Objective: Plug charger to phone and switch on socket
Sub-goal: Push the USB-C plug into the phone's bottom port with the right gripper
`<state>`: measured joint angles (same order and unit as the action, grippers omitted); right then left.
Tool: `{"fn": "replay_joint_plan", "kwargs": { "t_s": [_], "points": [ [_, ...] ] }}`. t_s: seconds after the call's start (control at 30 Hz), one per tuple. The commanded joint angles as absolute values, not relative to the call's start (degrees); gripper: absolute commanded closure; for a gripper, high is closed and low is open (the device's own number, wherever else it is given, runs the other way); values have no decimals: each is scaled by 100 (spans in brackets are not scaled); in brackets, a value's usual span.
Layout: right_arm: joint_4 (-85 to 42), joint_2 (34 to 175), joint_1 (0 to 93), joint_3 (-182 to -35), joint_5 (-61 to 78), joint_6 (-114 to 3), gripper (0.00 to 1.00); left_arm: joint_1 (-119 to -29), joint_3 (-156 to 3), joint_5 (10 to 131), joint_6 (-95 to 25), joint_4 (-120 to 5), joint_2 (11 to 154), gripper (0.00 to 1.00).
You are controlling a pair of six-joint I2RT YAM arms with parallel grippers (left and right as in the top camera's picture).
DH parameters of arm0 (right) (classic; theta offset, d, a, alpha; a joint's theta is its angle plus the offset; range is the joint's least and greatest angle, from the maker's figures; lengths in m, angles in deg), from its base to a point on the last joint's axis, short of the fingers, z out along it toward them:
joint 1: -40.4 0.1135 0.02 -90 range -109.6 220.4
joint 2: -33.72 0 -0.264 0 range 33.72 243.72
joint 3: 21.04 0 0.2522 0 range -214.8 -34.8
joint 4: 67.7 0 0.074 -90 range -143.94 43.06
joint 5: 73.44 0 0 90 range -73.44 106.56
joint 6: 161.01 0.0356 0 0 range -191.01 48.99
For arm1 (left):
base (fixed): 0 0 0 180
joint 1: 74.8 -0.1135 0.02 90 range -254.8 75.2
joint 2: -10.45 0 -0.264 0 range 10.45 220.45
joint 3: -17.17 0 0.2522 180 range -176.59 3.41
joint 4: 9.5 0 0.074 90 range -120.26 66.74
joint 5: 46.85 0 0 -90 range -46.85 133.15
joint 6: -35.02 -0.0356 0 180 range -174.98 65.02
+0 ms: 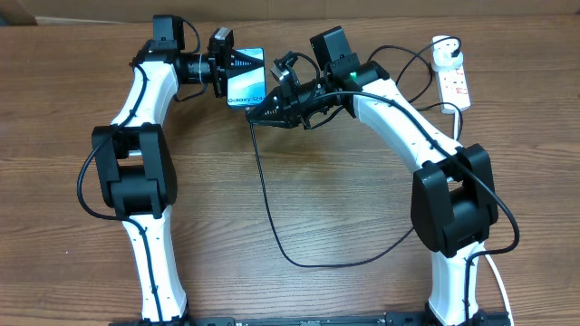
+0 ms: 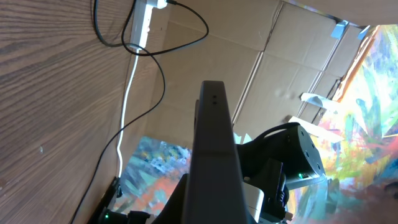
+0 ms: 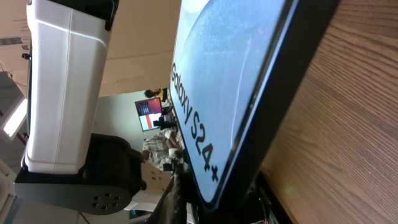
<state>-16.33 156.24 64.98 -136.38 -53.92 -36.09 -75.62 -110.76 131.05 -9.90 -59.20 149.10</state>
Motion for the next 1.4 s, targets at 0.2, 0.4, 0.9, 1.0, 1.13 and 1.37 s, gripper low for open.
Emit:
{"fn": "replay_joint_plan", "kwargs": {
  "t_s": [0.2,0.4,0.9,1.0,1.13,1.37],
  "points": [
    [-1668,15523,6520,-13599,-5396,-3650,96,-7540,-11236,13381,-957,-5896,14641,96],
    [-1723,15523,6520,-13599,-5396,-3642,96,-7525,-11236,13381,-957,-5896,14641,96],
    [-1732,15525,6520,-13599,-5289,-3561,96,-7479,-11236,13383,-957,-5894,14641,96],
    [-1729,15525,6520,-13599,-5285,-3561,96,-7479,-11236,13383,-957,-5894,14641,96],
    [-1710,15525,6520,-13599,-5250,-3559,96,-7481,-11236,13383,-964,-5894,14641,96],
    [-1657,15525,6480,-13599,-5241,-3561,96,-7481,-11236,13383,-977,-5892,14641,96]
  ]
}}
